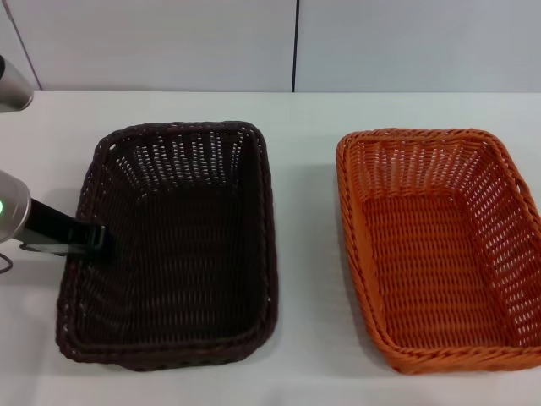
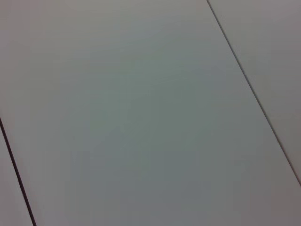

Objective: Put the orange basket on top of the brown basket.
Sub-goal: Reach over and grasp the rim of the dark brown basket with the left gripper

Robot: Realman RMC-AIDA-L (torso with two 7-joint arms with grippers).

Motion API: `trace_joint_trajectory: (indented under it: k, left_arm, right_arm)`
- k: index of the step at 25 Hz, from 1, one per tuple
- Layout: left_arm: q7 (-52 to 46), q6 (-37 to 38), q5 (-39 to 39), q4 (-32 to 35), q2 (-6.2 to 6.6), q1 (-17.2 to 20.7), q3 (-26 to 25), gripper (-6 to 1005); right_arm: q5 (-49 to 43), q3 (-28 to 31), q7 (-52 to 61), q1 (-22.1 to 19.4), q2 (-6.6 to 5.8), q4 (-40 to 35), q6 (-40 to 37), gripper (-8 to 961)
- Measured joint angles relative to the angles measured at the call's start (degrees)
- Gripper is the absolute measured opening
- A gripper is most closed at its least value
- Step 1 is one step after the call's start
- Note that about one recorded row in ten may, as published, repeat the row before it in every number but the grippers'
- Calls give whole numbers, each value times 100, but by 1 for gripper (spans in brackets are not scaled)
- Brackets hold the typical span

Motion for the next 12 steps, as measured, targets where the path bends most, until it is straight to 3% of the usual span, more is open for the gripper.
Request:
trace_joint_trajectory:
  k: [2, 10, 12]
  left_arm:
    - [31, -5, 1, -29, 4, 8, 53, 381]
    - [84, -16, -13, -53, 18, -22, 99, 203]
    - [107, -42, -13, -127, 25, -31, 80, 199]
  right_arm:
    - [0, -3, 0, 8, -19, 15, 35, 626]
    - [0, -59, 0, 22, -27, 26, 79, 625]
    - [1, -61, 0, 12, -27, 19, 121, 625]
